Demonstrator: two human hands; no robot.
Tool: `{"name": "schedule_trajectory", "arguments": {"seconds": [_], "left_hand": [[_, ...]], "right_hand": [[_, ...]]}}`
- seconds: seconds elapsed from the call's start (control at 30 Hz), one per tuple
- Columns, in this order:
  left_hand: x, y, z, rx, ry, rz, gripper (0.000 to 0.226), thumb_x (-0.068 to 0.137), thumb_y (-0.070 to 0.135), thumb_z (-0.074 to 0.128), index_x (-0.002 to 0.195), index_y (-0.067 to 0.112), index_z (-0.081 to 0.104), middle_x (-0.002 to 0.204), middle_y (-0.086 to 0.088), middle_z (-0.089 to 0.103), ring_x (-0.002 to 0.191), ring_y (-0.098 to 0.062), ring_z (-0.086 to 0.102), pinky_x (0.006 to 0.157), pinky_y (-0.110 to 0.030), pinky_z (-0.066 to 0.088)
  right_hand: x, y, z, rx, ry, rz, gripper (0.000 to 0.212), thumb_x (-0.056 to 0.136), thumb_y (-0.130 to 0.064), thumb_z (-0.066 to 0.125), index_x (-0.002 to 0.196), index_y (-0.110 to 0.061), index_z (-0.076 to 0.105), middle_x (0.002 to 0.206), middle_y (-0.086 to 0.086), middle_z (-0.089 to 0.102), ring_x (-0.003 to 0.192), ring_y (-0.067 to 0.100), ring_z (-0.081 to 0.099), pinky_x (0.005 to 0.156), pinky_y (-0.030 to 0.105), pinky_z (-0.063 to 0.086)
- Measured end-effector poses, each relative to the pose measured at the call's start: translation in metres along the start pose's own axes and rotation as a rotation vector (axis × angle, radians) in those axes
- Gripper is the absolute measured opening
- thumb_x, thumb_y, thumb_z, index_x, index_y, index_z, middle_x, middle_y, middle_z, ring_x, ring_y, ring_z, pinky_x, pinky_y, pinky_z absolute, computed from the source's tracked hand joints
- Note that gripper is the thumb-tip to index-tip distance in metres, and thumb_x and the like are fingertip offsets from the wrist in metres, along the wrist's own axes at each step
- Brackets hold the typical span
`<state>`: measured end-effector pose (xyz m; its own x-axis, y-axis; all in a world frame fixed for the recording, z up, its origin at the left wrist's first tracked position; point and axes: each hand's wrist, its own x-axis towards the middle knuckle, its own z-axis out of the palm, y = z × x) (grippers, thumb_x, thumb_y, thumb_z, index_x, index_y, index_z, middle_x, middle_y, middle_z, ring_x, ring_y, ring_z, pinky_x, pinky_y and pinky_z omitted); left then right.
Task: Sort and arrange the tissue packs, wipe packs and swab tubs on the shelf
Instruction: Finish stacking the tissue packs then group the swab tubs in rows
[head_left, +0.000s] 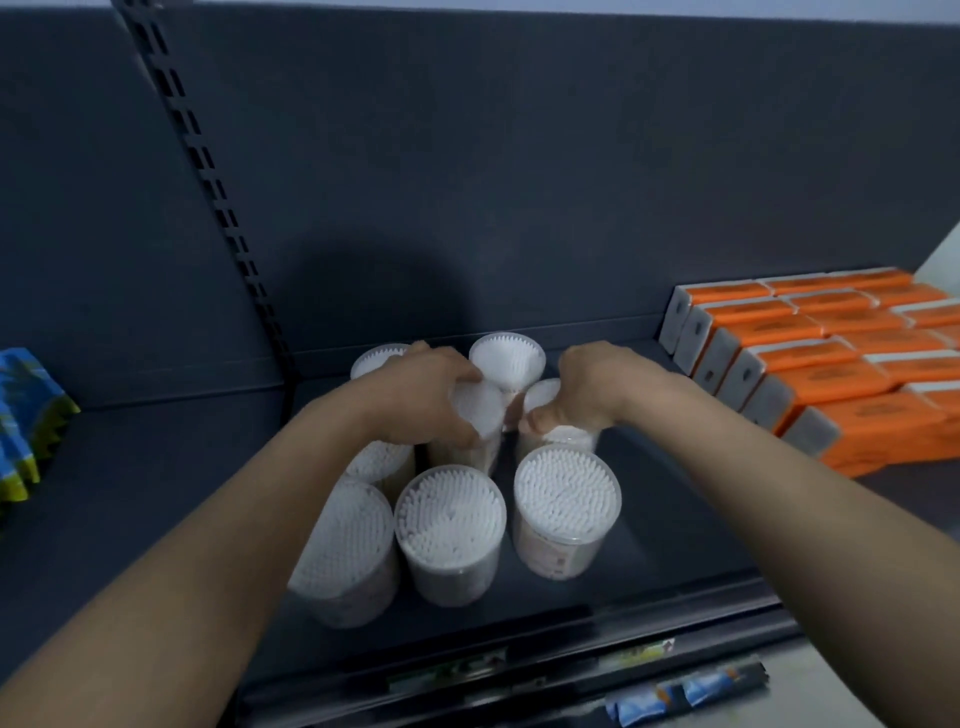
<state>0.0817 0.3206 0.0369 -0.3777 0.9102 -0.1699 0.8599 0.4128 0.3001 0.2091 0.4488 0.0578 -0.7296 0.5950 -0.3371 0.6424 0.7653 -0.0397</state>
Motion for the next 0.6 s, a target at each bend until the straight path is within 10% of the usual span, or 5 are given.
{"name": "schedule_trajectory", "arguments": {"seconds": [0.1,0.2,0.43,0.6], "left_hand": [[-0.006,0.001,-0.007,-0.173,-0.072,0.003,0.069,0.071,0.028,0.072,0.134,0.031,0.043,0.132,0.012,0.042,0.122,-0.011,0.042,0.096,-0.026,0.039],[-0.005,0.009,-0.004,-0.021,0.030,-0.080,0.068,0.074,0.051,0.067,0.133,0.026,0.044,0.129,0.005,0.044,0.123,-0.017,0.036,0.099,-0.030,0.033],[-0.005,0.021,0.004,0.059,0.052,-0.160,0.073,0.074,0.051,0.068,0.137,0.025,0.041,0.140,0.002,0.038,0.132,-0.020,0.029,0.110,-0.037,0.025],[-0.011,0.017,0.003,-0.145,0.089,-0.217,0.071,0.073,0.045,0.072,0.136,0.030,0.042,0.141,0.006,0.041,0.131,-0.014,0.033,0.108,-0.034,0.031]], "right_hand": [[0.002,0.010,-0.006,-0.015,-0.027,-0.070,0.043,0.071,-0.048,0.070,0.074,-0.010,0.050,0.079,0.000,0.054,0.072,0.019,0.053,0.057,0.026,0.038],[0.005,0.019,-0.010,0.014,-0.031,-0.130,0.051,0.073,-0.053,0.068,0.103,-0.014,0.054,0.106,0.003,0.058,0.092,0.023,0.054,0.072,0.029,0.042],[0.013,0.027,-0.002,0.018,0.005,-0.116,0.055,0.073,-0.062,0.063,0.063,-0.014,0.041,0.064,0.001,0.046,0.058,0.017,0.046,0.050,0.027,0.036],[0.019,0.031,0.000,0.072,0.103,-0.065,0.061,0.078,-0.069,0.051,0.091,-0.010,0.057,0.085,0.004,0.055,0.075,0.024,0.054,0.067,0.030,0.045]]}}
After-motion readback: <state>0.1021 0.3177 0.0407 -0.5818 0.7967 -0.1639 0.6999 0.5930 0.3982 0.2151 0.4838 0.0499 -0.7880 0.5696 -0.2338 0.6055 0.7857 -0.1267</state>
